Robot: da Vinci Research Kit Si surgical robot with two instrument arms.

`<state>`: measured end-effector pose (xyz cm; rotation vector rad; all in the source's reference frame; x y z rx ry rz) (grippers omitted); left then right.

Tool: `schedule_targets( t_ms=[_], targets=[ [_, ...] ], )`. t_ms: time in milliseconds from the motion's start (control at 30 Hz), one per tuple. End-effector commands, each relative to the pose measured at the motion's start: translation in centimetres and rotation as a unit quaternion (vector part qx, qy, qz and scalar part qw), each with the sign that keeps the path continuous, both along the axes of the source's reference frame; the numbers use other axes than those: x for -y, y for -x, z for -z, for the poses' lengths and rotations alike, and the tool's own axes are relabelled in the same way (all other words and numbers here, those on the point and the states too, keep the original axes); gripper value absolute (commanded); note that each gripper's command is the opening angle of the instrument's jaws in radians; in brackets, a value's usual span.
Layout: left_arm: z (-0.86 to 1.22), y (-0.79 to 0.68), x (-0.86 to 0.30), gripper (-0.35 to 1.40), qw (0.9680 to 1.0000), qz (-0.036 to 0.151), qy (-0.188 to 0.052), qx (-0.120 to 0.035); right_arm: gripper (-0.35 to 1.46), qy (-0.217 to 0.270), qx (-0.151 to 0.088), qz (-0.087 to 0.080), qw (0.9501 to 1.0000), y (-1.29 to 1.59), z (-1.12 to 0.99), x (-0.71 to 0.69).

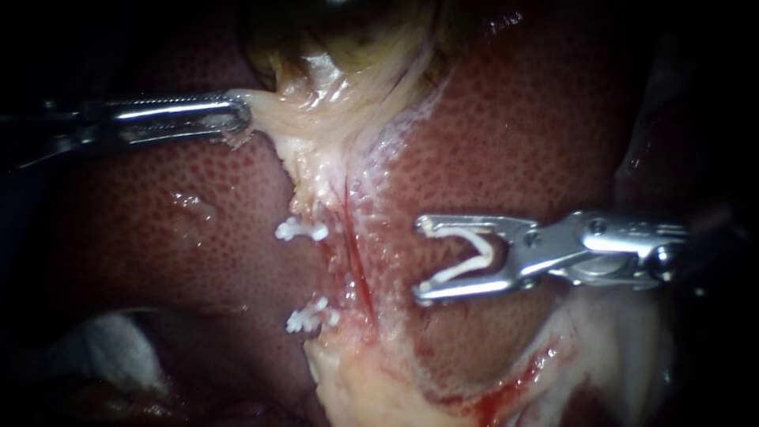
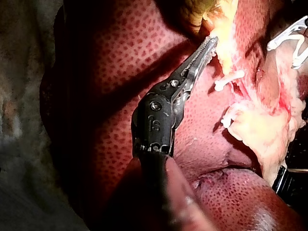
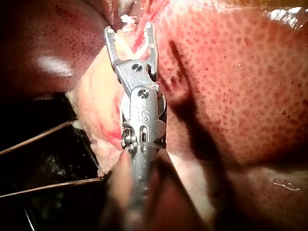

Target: Clipping first clip right tube

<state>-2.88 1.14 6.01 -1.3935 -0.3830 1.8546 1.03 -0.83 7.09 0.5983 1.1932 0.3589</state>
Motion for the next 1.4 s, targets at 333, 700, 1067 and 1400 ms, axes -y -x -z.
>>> schedule_targets(
  t_ms=[333,700,1067,1400],
  targets=[
    [0.00,0.00,0.01,-0.35,1.0000,0.000,0.000,0.000,0.49,-0.031,0.026,0.007,0.9991,-0.28,-0.69,0.28],
    [-0.01,0.01,0.02,-0.35,1.0000,0.000,0.001,-0.001,0.49,-0.048,0.031,0.019,0.9982,-0.42,-0.99,0.40],
    [0.00,0.02,0.03,-0.35,1.0000,0.001,0.001,-0.001,0.48,-0.071,0.010,0.037,0.9967,-0.67,-1.02,0.48],
    [0.00,0.02,0.03,-0.35,1.0000,0.001,0.001,-0.001,0.32,-0.090,0.012,0.038,0.9951,-0.64,-1.06,0.44]
  ],
)
